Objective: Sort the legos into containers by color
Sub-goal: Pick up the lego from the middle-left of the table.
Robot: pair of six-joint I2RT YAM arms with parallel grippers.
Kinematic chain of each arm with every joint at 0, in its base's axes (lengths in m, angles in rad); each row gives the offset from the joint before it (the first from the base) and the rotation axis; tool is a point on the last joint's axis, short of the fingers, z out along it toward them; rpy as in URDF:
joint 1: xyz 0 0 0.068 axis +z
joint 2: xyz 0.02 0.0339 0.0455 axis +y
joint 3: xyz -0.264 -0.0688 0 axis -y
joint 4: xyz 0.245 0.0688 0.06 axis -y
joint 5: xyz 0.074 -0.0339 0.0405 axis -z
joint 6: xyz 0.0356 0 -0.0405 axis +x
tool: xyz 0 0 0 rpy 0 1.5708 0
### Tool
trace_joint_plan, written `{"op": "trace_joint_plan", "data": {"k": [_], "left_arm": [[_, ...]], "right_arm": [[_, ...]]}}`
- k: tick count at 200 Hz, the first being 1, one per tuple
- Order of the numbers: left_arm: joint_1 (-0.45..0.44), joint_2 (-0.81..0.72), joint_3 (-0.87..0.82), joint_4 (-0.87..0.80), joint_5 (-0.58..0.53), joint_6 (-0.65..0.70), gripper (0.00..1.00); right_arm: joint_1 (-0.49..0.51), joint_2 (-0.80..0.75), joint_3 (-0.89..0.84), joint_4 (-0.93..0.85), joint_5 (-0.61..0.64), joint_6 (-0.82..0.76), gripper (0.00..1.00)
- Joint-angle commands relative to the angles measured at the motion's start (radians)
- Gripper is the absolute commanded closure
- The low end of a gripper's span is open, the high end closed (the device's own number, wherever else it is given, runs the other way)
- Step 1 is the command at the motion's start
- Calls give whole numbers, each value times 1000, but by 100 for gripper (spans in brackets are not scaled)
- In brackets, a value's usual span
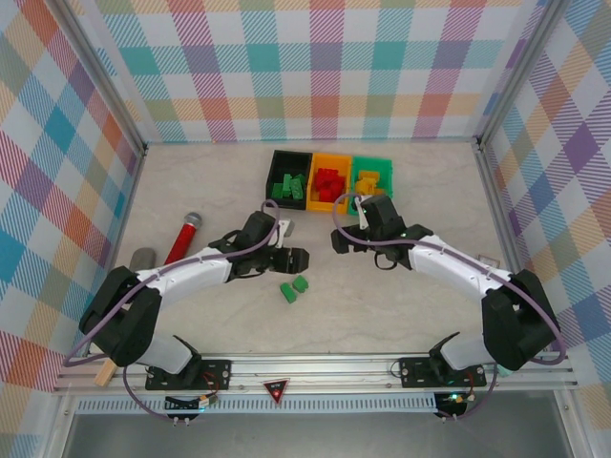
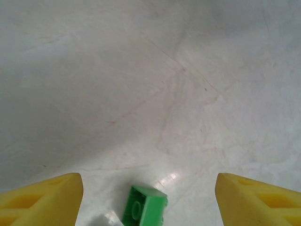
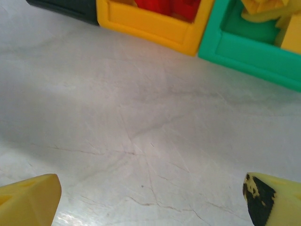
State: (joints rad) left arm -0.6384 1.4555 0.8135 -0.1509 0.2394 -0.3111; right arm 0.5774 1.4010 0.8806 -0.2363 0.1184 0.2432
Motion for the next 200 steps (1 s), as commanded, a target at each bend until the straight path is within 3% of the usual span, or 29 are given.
{"op": "trace_joint_plan", "data": {"k": [1, 52, 109, 139, 155, 200], "left_arm": [[-35, -5, 53, -175, -47, 83, 28], [-163, 97, 182, -366, -186, 145, 32], [-205, 244, 263, -454, -255, 159, 39], [-208, 276, 280, -441, -221, 159, 40], [-216, 289, 295, -435, -213, 158, 46], [-232, 331, 317, -444, -229, 164, 51]], "right_arm": [[1, -5, -36, 91, 38, -30, 1], [-9, 2, -130, 202, 44, 4, 1], [-25, 16, -124, 195, 51, 19, 1], [-31, 19, -124, 197, 43, 26, 1], [-31, 24, -120, 197, 43, 25, 1], [-33, 19, -120, 192, 46, 24, 1]]}}
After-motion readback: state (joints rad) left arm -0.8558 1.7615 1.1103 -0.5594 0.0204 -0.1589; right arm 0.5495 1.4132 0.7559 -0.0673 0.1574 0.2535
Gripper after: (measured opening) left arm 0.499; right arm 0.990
